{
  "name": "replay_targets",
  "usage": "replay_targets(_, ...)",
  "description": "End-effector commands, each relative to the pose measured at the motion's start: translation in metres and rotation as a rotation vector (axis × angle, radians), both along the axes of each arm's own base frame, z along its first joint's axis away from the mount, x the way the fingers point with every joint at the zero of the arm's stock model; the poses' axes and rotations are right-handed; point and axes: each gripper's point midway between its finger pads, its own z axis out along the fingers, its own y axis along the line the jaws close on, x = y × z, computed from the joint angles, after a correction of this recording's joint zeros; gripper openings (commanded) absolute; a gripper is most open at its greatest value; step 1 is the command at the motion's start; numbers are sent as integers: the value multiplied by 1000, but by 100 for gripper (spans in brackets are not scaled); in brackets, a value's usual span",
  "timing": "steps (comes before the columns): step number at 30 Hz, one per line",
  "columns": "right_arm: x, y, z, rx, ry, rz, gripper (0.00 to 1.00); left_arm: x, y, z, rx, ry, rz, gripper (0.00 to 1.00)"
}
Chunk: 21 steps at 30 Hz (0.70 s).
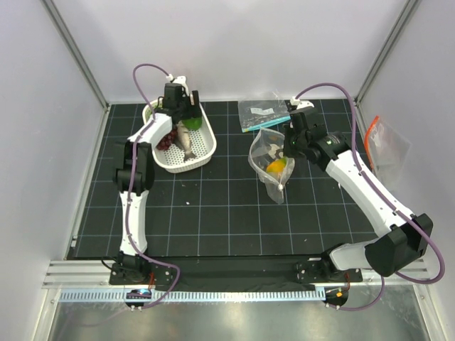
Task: Place the food in the zip-top bag and seal the zipper
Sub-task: Pick up the fake vegetable from the bin.
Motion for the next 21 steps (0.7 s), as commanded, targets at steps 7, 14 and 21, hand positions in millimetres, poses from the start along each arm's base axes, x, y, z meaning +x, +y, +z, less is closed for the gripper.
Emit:
replay_targets(7,-3,2,20,34,-54,15,1,0,30,2,69,40,110,47)
replay_targets(14,-1,5,22,45,-53,24,1,-19,28,40,39,6,87,42)
replay_targets(21,-3,9,23,63,-48,36,1,-29,30,53,48,-10,77,94)
